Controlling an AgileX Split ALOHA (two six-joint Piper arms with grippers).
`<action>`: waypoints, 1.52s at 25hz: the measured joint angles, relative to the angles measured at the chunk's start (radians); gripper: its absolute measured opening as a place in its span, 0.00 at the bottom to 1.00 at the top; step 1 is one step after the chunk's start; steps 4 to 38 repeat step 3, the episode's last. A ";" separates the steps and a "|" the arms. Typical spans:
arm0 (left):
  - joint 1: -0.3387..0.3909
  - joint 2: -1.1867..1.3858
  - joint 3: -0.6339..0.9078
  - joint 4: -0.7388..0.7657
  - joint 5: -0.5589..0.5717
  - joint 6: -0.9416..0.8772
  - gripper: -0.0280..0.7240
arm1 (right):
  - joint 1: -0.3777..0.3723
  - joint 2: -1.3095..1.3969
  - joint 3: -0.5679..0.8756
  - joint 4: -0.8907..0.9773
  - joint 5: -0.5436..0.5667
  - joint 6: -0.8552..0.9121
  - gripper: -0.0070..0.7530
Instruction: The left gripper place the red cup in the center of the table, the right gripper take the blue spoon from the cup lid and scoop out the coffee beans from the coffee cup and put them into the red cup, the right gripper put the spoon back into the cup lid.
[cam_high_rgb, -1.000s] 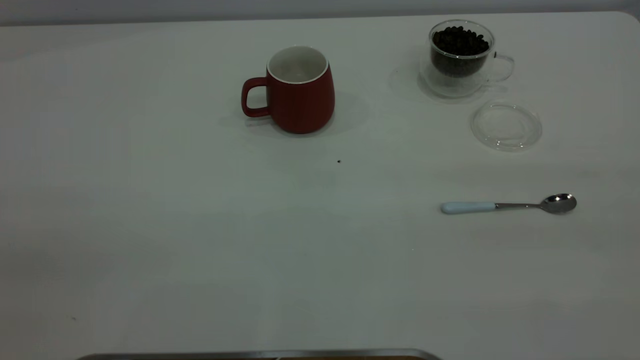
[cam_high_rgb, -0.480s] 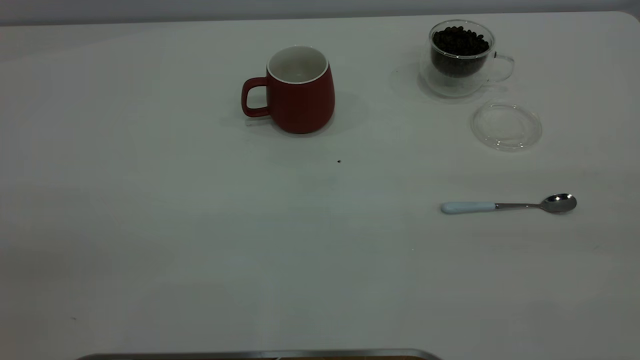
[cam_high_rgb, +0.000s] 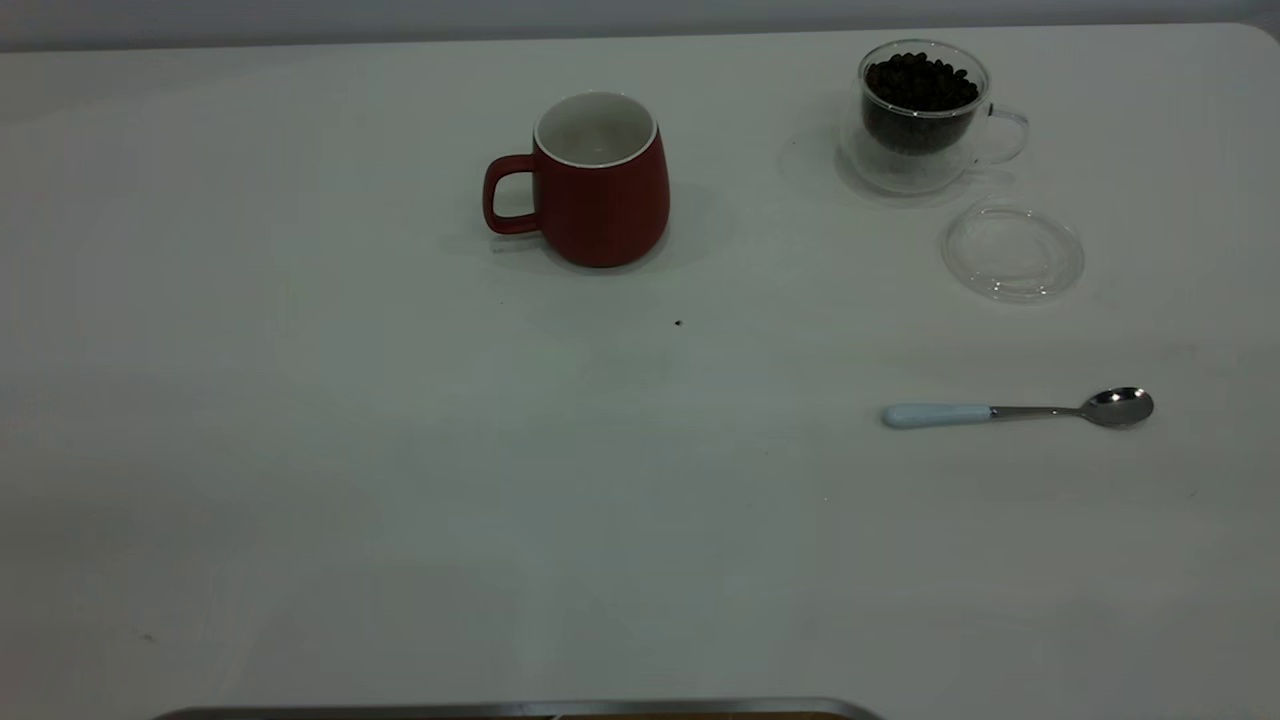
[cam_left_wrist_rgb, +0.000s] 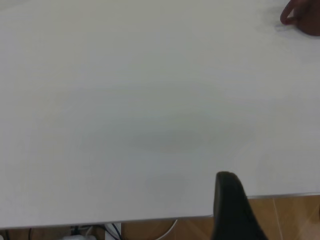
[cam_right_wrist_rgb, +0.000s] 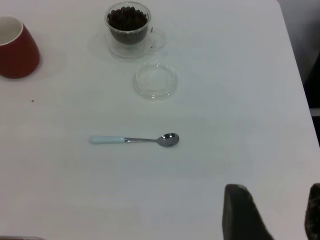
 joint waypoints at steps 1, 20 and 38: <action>0.000 0.000 0.000 0.000 0.000 0.000 0.67 | -0.001 0.000 0.000 0.000 0.000 0.000 0.47; 0.000 0.000 0.000 0.000 0.000 0.000 0.67 | -0.001 0.000 0.000 0.000 0.000 0.000 0.47; 0.000 0.000 0.000 0.000 0.000 0.000 0.67 | -0.001 0.000 0.000 0.000 0.000 0.000 0.47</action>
